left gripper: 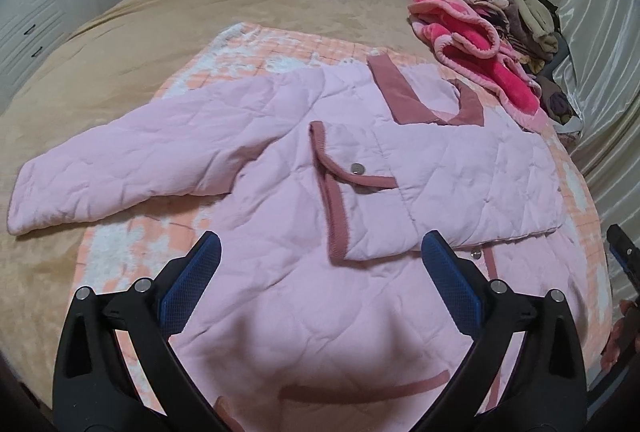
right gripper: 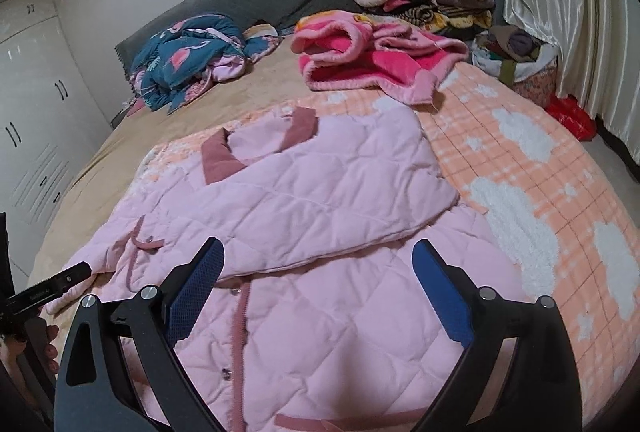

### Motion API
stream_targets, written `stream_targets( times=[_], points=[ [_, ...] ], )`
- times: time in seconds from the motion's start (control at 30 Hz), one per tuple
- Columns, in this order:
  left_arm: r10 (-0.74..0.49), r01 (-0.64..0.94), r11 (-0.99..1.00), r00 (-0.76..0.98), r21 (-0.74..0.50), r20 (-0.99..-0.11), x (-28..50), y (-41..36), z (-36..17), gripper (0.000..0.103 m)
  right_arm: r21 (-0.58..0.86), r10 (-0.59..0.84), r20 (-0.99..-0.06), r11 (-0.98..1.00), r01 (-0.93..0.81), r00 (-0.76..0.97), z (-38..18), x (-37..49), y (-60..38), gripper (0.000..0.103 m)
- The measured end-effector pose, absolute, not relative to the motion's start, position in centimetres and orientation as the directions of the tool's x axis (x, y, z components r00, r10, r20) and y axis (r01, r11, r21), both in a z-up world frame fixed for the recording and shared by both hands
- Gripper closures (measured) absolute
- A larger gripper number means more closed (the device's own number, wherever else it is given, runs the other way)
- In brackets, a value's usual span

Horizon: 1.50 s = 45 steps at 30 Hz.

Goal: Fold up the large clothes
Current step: 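Move the left gripper to the cuff of the other sleeve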

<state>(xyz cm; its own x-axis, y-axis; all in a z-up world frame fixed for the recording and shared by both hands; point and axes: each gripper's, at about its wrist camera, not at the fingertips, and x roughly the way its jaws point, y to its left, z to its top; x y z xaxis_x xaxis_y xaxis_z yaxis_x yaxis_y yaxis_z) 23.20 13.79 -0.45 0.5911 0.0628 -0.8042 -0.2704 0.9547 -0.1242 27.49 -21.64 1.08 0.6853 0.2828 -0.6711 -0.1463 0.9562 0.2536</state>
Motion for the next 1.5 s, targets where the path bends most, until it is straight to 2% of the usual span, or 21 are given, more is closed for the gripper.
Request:
stream_targets(
  times=[0.53,1.5],
  points=[
    [0.137,-0.382,0.911,0.636,-0.156,-0.759,18.9,20.6,0.6,0.009,0.204,0.344,-0.639,0.938,-0.280,0.688,2.9,26.5,-13.4,0.008],
    [0.193,-0.562,0.798,0.581,-0.219,-0.790,15.3,31.5,-4.2,0.009,0.103,0.443,-0.680,0.847,-0.522,0.584,1.5,26.1,2.9,0.008]
  ],
)
